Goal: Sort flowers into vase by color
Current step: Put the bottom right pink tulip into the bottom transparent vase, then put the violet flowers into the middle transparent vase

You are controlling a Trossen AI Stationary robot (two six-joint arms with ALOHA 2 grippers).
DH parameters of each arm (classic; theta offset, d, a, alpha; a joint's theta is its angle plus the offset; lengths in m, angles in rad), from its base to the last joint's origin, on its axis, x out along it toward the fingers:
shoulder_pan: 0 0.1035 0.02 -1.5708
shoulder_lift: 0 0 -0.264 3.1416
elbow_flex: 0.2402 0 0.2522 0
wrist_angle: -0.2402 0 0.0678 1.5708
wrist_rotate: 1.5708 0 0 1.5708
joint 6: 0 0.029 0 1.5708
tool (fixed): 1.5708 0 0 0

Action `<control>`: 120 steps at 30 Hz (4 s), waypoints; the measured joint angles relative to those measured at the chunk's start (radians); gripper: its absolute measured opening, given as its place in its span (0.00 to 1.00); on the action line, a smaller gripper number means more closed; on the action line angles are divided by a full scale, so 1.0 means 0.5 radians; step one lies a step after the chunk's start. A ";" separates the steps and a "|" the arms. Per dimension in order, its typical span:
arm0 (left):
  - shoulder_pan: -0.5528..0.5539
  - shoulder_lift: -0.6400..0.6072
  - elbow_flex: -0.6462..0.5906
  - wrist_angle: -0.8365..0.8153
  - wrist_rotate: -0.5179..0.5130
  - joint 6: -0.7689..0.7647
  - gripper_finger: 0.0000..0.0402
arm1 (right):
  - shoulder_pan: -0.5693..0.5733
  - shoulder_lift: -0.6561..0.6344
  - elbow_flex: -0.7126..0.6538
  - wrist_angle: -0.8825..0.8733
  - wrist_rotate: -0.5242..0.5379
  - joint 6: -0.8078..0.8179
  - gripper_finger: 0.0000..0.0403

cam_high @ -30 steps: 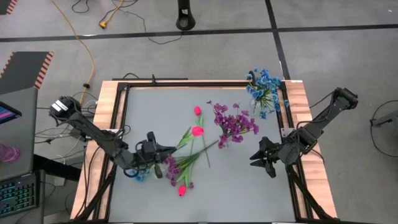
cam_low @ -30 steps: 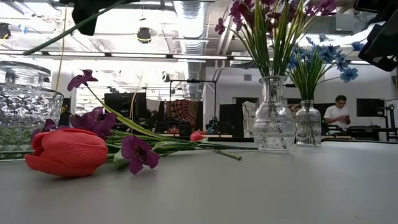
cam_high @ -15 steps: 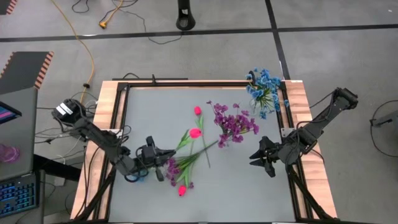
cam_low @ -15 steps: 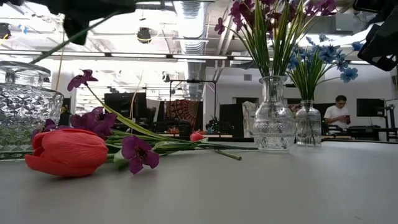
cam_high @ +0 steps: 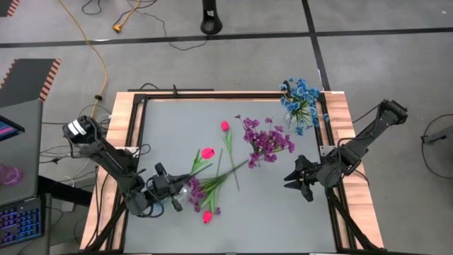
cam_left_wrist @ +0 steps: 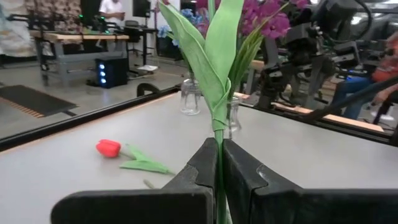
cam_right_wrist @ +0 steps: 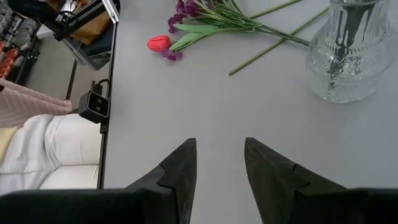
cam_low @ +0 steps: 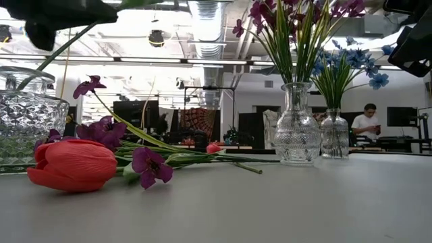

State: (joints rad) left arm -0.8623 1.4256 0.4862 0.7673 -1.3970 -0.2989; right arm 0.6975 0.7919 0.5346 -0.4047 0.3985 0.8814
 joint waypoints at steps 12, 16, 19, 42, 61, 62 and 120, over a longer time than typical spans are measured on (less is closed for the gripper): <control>-0.208 0.034 0.001 -0.097 -0.102 -0.041 0.00 | 0.000 0.000 0.000 0.003 0.021 0.000 0.40; -0.220 0.033 0.001 -0.160 -0.059 -0.041 0.00 | 0.000 0.000 0.000 0.003 0.046 0.000 0.40; -0.219 0.033 0.001 -0.163 0.025 -0.029 0.00 | 0.000 0.000 0.000 0.003 0.046 0.001 0.40; -0.217 0.032 0.001 -0.144 0.097 -0.023 0.03 | 0.000 0.000 0.000 0.003 0.046 0.001 0.40; -0.247 0.027 0.002 -0.116 0.234 0.065 0.41 | 0.000 0.000 0.000 0.009 0.045 0.002 0.40; -0.254 0.027 0.002 -0.116 0.230 0.067 0.41 | 0.000 0.001 0.000 0.017 0.045 0.002 0.40; -0.381 -0.200 0.002 -0.162 0.117 0.136 0.41 | -0.448 2.232 1.143 1.033 0.409 -1.855 0.40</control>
State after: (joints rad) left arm -1.0531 1.3258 0.4870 0.6861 -1.3387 -0.2310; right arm 0.4737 1.9080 1.1060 0.1118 0.6029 -0.0463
